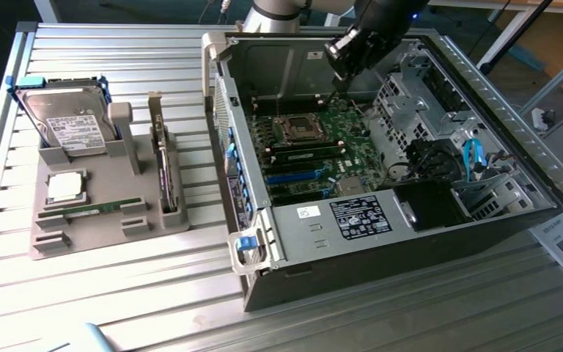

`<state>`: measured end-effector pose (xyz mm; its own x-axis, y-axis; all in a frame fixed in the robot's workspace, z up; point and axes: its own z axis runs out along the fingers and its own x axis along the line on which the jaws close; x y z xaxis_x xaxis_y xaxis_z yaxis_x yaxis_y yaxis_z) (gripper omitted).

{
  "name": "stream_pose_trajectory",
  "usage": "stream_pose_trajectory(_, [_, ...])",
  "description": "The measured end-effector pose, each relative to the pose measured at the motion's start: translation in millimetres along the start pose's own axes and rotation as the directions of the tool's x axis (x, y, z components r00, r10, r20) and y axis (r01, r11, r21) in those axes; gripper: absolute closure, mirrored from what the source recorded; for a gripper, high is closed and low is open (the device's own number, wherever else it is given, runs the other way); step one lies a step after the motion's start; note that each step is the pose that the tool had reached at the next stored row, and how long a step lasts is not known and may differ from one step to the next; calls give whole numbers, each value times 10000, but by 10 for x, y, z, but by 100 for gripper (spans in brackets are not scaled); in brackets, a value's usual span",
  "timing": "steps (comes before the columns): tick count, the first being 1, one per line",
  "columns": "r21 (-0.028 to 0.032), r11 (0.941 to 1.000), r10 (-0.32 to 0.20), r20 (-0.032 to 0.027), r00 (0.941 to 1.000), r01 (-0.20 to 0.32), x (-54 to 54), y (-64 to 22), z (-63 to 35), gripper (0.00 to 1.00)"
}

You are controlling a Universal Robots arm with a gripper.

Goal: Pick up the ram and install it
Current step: 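Press down the ram until it locks into place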

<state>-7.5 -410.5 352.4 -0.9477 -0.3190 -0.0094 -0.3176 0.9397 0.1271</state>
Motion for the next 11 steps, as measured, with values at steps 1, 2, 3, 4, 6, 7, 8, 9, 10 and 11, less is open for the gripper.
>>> stream_pose_trajectory(1, [4, 9996, 286, 36, 9996, -286, 0, 0, 0, 90])
stream_pose_trajectory(2, [7, 9976, 697, 88, 9975, -697, 0, 0, 1, 90])
stream_pose_trajectory(3, [8, 9935, 1137, 145, 9934, -1137, 0, 0, 2, 90])
stream_pose_trajectory(4, [7, 9900, 1410, 180, 9898, -1411, 0, 0, 3, 90])
stream_pose_trajectory(6, [3, 9850, 1726, 221, 9847, -1726, 0, 0, 3, 90])
stream_pose_trajectory(7, [3, 9849, 1732, 221, 9846, -1732, 0, 0, 3, 90])
stream_pose_trajectory(8, [3, 9849, 1733, 222, 9846, -1734, 0, 0, 3, 90])
stream_pose_trajectory(9, [3, 9848, 1734, 222, 9846, -1734, 1, 0, 3, 90])
stream_pose_trajectory(10, [3, 9848, 1734, 222, 9846, -1734, 1, 0, 3, 90])
stream_pose_trajectory(11, [4, 9848, 1734, 222, 9846, -1734, 1, 0, 3, 90])
